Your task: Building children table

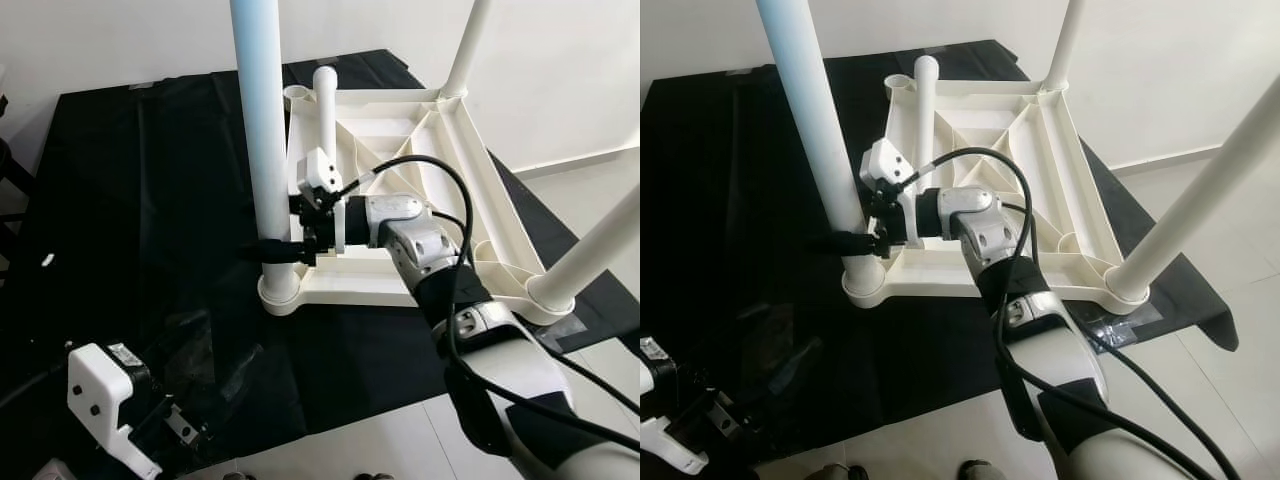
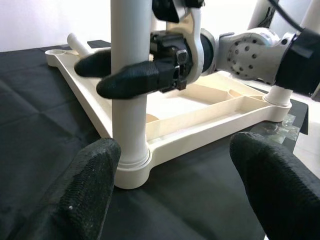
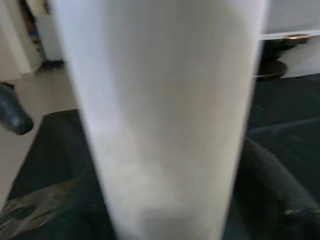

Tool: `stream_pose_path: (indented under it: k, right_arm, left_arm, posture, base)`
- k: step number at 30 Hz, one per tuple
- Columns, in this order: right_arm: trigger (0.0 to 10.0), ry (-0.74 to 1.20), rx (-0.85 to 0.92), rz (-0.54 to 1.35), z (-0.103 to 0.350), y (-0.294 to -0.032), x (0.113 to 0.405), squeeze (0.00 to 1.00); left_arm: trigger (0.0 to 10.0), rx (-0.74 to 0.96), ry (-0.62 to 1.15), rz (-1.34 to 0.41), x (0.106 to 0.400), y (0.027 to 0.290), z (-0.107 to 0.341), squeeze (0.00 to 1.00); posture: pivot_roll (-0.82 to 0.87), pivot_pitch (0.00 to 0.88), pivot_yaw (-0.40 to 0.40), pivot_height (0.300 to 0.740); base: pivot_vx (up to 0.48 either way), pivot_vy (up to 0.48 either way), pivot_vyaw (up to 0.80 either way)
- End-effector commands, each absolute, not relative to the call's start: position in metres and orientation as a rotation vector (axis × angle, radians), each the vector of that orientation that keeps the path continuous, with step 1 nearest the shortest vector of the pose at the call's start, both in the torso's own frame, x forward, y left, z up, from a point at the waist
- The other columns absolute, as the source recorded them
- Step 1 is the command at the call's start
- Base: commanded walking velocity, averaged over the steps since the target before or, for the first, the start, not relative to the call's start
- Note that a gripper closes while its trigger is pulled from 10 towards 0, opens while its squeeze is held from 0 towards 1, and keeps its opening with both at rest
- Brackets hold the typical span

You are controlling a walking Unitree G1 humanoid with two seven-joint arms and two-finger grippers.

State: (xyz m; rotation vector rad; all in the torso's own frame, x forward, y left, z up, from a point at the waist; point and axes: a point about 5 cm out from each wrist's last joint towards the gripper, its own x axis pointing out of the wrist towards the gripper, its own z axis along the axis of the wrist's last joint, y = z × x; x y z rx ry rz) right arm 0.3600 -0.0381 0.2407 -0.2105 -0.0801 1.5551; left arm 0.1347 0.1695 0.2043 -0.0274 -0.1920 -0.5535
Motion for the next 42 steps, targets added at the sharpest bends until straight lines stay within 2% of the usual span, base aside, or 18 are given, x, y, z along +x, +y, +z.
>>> stream_pose_path:
  k: [1, 5, 12, 14, 15, 16, 17, 19, 20, 23, 30, 31, 33, 34, 36, 37, 40, 42]
  right_arm:
    - [0.0, -0.105, -0.211, 1.578, 0.245, -0.036, 0.361, 0.00]
    - [0.0, -0.112, -0.202, 1.575, 0.245, -0.037, 0.362, 0.00]
    - [0.0, -0.123, -0.172, 1.391, 0.230, -0.051, 0.365, 0.00]
    - [0.0, -0.123, -0.172, 1.391, 0.230, -0.051, 0.365, 0.00]
    - [0.0, -0.104, -0.150, 1.288, 0.217, -0.055, 0.360, 0.00]
    - [0.0, -0.039, -0.181, 0.932, 0.193, -0.062, 0.348, 0.00]
    - [0.0, -0.039, -0.181, 0.932, 0.193, -0.062, 0.348, 0.00]
    - [0.0, 0.004, -0.174, 0.644, 0.174, -0.071, 0.311, 0.00]
    - [0.0, 0.014, -0.161, 0.636, 0.171, -0.064, 0.296, 0.00]
    - [0.0, 0.014, -0.161, 0.636, 0.171, -0.064, 0.296, 0.00]
    - [0.0, -0.021, -0.130, 0.720, 0.175, -0.036, 0.305, 0.00]
    - [10.0, -0.011, -0.121, 0.729, 0.176, -0.034, 0.301, 0.00]
    - [10.0, -0.002, -0.104, 0.756, 0.180, -0.030, 0.296, 0.00]
    - [10.0, 0.004, -0.082, 0.779, 0.185, -0.028, 0.293, 0.72]
    - [10.0, 0.007, -0.067, 0.796, 0.188, -0.027, 0.291, 0.72]
    - [10.0, 0.000, -0.029, 0.879, 0.199, -0.025, 0.289, 1.00]
    - [10.0, -0.062, -0.007, 1.076, 0.216, -0.023, 0.295, 1.00]
    - [10.0, -0.081, -0.011, 1.135, 0.219, -0.023, 0.296, 1.00]
  left_arm:
    - [10.0, -0.028, -0.186, -0.557, 0.133, 0.168, 0.205, 0.00]
    - [10.0, -0.028, -0.187, -0.557, 0.133, 0.168, 0.205, 0.00]
    - [10.0, -0.027, -0.191, -0.555, 0.134, 0.169, 0.205, 0.00]
    - [10.0, -0.027, -0.191, -0.555, 0.134, 0.169, 0.205, 0.00]
    - [10.0, -0.027, -0.192, -0.555, 0.135, 0.169, 0.204, 0.00]
    - [10.0, -0.028, -0.193, -0.560, 0.136, 0.169, 0.204, 0.00]
    - [10.0, -0.028, -0.193, -0.560, 0.136, 0.169, 0.204, 0.00]
    - [10.0, -0.027, -0.196, -0.566, 0.137, 0.169, 0.205, 0.00]
    - [10.0, -0.026, -0.195, -0.567, 0.138, 0.170, 0.204, 0.00]
    - [10.0, -0.026, -0.195, -0.567, 0.138, 0.170, 0.204, 0.00]
    - [10.0, -0.016, -0.211, -0.573, 0.143, 0.170, 0.206, 0.00]
    - [10.0, -0.012, -0.211, -0.569, 0.143, 0.171, 0.206, 0.00]
    - [10.0, -0.011, -0.210, -0.569, 0.143, 0.172, 0.206, 0.00]
    - [10.0, -0.012, -0.209, -0.574, 0.143, 0.171, 0.206, 0.00]
    - [10.0, -0.013, -0.208, -0.577, 0.143, 0.170, 0.206, 0.00]
    - [10.0, -0.016, -0.206, -0.583, 0.143, 0.168, 0.206, 0.00]
    - [10.0, -0.020, -0.206, -0.585, 0.143, 0.167, 0.206, 0.00]
    - [10.0, -0.020, -0.206, -0.584, 0.143, 0.167, 0.206, 0.00]
  posture:
    - [0.14, 0.206, -0.041, 0.740]
    - [0.13, 0.207, -0.040, 0.740]
    - [0.13, 0.202, -0.037, 0.740]
    - [0.13, 0.202, -0.037, 0.740]
    - [0.13, 0.200, -0.039, 0.740]
    - [0.13, 0.202, -0.045, 0.740]
    - [0.13, 0.202, -0.045, 0.740]
    - [0.12, 0.204, -0.044, 0.740]
    - [0.11, 0.201, -0.033, 0.740]
    - [0.11, 0.201, -0.033, 0.740]
    - [0.13, 0.173, -0.035, 0.740]
    - [0.13, 0.173, -0.035, 0.740]
    - [0.12, 0.174, -0.030, 0.740]
    - [0.12, 0.177, -0.027, 0.740]
    - [0.12, 0.177, -0.027, 0.740]
    - [0.12, 0.183, -0.029, 0.740]
    - [0.13, 0.188, -0.031, 0.740]
    - [0.13, 0.188, -0.031, 0.740]
  base:
    - [0.000, 0.000, 0.00]
    - [0.000, 0.000, 0.00]
    - [0.000, 0.000, 0.00]
    - [0.000, 0.000, 0.00]
    - [0.000, 0.000, 0.00]
    - [0.000, 0.000, 0.00]
    - [0.000, 0.000, 0.00]
    - [0.000, 0.000, 0.00]
    - [0.000, 0.000, 0.00]
    - [0.000, 0.000, 0.00]
    - [0.000, 0.000, 0.00]
    - [0.000, 0.000, 0.00]
    - [0.000, 0.000, 0.00]
    - [0.000, 0.000, 0.00]
    - [0.000, 0.000, 0.00]
    - [0.000, 0.000, 0.00]
    - [0.000, 0.000, 0.00]
    - [0.000, 0.000, 0.00]
